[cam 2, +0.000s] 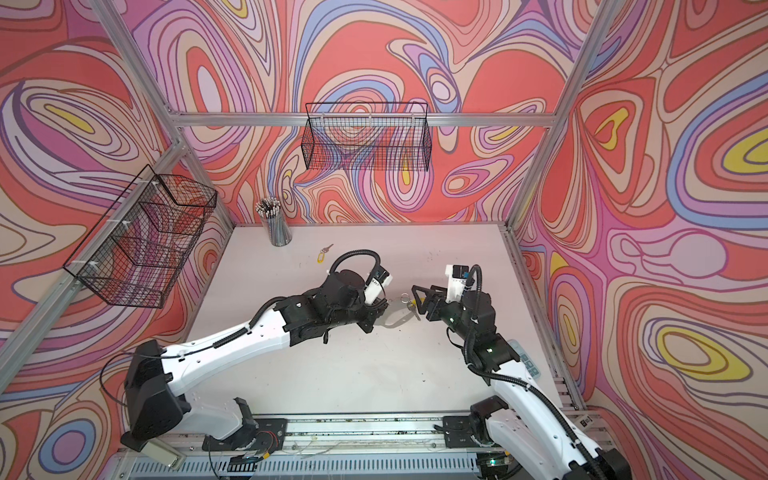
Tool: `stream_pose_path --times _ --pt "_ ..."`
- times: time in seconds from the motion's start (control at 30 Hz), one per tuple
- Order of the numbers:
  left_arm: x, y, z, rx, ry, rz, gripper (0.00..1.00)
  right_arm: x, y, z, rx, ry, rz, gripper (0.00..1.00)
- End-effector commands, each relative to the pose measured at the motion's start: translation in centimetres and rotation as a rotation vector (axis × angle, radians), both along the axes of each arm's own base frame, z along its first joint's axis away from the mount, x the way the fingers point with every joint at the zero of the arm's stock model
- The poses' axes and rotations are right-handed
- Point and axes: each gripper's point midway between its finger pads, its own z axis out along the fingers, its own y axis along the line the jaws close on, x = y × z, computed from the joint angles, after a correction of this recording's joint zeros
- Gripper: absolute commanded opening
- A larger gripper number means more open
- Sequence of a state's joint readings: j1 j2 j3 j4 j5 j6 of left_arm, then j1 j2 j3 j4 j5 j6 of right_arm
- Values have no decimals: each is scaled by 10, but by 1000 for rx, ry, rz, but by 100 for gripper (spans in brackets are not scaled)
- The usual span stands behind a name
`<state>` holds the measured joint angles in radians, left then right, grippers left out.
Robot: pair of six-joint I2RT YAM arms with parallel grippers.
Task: Put the keys on the keyring
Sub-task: 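Grasp the plate edge with the left gripper and lift it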
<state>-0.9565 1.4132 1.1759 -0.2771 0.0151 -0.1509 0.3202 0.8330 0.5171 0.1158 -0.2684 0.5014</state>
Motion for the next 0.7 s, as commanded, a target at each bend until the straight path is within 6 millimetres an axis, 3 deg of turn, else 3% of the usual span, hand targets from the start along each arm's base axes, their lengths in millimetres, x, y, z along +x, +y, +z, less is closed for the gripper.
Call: stream_pose_path --times 0.0,0.27,0.43,0.67 --pt "5 15 21 -23 -176 17 0 -6 18 41 78 -100 106 69" --pt "-4 42 62 -140 -352 45 0 -12 35 50 127 -128 205 65" --pt "-8 51 69 -174 -393 55 0 -19 50 53 128 -144 259 64" --pt "-16 52 81 -243 -430 30 0 -34 89 51 67 -166 355 62"
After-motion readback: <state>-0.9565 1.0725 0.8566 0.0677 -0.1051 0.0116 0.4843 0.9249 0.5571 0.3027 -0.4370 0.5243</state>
